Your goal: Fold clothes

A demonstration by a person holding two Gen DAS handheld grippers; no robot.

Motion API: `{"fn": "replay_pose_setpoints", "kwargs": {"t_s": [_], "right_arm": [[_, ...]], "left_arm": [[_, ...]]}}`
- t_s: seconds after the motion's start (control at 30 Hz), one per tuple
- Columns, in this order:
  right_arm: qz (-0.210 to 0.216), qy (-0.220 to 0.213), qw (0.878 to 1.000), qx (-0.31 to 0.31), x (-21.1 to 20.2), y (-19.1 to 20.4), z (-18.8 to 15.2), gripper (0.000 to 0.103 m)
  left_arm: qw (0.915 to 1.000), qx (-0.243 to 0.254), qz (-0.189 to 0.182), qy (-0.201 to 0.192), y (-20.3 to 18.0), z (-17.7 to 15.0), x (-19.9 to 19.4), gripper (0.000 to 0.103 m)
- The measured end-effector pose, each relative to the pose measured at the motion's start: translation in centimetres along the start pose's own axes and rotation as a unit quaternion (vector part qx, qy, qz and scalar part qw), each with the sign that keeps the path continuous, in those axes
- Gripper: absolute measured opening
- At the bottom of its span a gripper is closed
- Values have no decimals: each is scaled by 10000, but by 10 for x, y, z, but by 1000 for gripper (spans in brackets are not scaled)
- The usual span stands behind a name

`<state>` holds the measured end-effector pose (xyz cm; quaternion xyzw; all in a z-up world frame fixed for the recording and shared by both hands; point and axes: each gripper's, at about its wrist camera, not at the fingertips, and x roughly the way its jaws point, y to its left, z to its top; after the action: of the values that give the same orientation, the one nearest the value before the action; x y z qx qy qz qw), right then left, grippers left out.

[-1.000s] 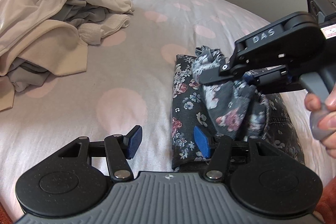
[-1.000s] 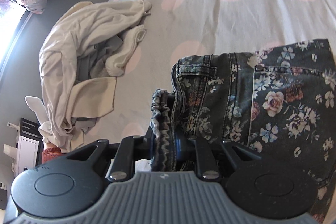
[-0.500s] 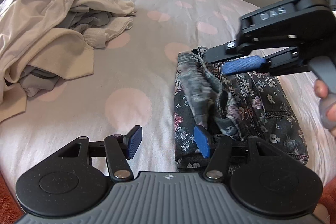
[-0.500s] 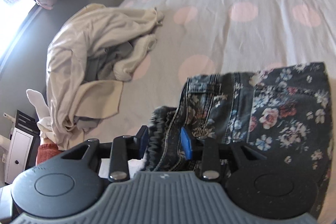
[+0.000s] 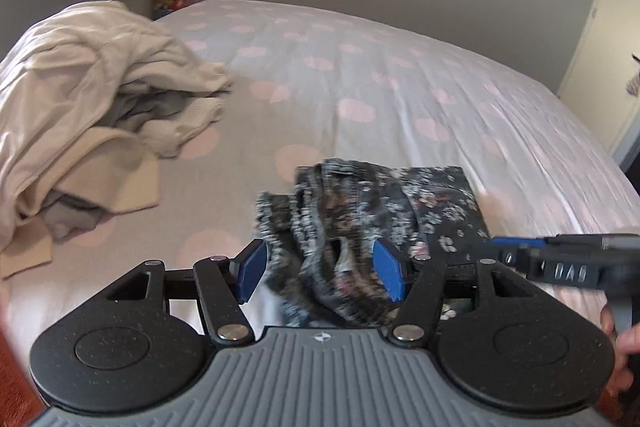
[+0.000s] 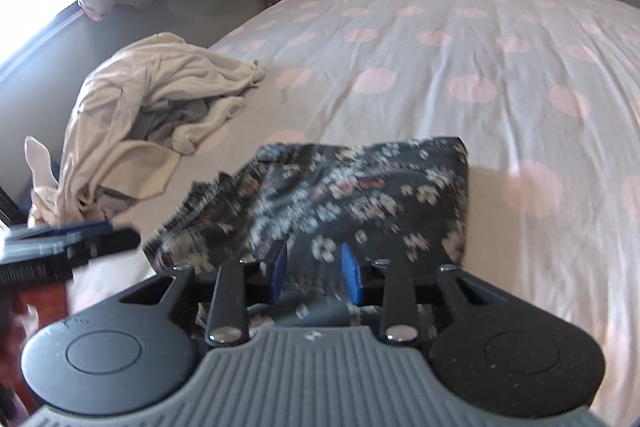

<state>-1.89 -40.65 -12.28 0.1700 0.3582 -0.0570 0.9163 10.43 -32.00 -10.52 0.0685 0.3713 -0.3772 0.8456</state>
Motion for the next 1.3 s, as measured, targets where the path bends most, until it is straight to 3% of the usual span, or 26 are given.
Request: {"fn": "replay_pose_setpoints", "kwargs": {"t_s": [0.23,0.33,0.4,0.57,0.77,1.0,1.17,1.3], "right_arm": [[-97,16,9999,-72,-8,-8,-39,36],[-107,25,9999,-15,-8,-12,-47,38],[-102,34,9999,16,-7,-15,-51,39],[-82,-77,9999,-74,-8,-16,-57,43],[-47,-241,9996,-108,-11,-19,-64,45],[0,-376,9991,188,-17,-30,-66,47],[160,-406,9990,118,-17,-30,-70,47],[162,-232,9995,-133,-10,-23,-74,47]], "left_arm": [[9989,44,23,463,-7,-9,46,56],[9983,31,106,579,-2,-20,58,43],[9980,-187,-46,596,8,-29,62,37],[9964,-639,-347,432,23,-37,59,28],[9958,-694,-598,15,15,-26,39,16],[9924,-957,-709,-310,19,-16,13,14],[9880,-1444,-557,-13,50,-36,28,14],[9886,-1438,-424,102,59,-48,42,15]]}}
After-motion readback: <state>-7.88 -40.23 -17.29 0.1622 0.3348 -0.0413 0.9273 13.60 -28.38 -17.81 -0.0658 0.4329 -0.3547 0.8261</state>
